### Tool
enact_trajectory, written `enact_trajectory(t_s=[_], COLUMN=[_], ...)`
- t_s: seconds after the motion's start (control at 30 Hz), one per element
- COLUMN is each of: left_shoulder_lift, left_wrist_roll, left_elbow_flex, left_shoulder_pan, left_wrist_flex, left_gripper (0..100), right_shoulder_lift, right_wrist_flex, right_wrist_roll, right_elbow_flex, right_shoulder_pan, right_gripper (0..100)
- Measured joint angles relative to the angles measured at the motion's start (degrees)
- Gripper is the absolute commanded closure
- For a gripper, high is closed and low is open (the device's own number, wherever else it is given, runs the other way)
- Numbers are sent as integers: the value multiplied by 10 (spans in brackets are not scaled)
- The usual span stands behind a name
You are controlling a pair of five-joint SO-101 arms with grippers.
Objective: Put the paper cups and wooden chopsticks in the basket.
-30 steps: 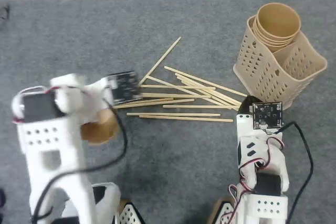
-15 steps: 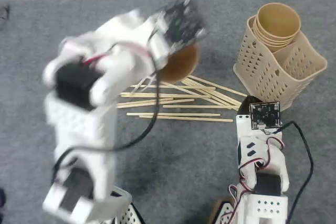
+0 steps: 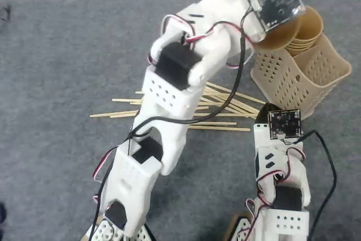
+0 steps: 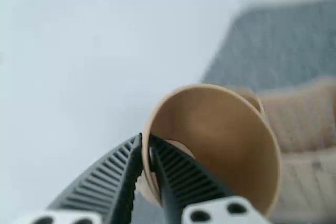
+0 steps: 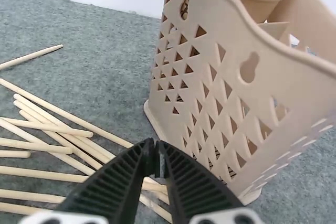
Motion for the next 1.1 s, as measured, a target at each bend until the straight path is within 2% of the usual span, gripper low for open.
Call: enact_trajectory(t_s=[0.13,0.3,0.47,0.77,0.97,1.1], left_shoulder_lift=[1,1,1,6,52,77], left_wrist_roll=[37,48,68,121,127,130], left_elbow_flex=[-4,44,108,133,162,162], left_shoulder_pan=[15,50,55,76,86,69], left_wrist_flex=[-106,-158,-209,-228,-236,-236], left_gripper=[991,991,991,991,989,987], right_shoulder_lift=[0,0,0,0,0,0], right_wrist_flex=[0,0,0,0,0,0], right_wrist_roll=[0,0,0,0,0,0], right_elbow_flex=[0,0,0,0,0,0], right_shoulder_pan=[0,-1,-15,-16,-16,-17], right_gripper=[991,991,991,991,991,990])
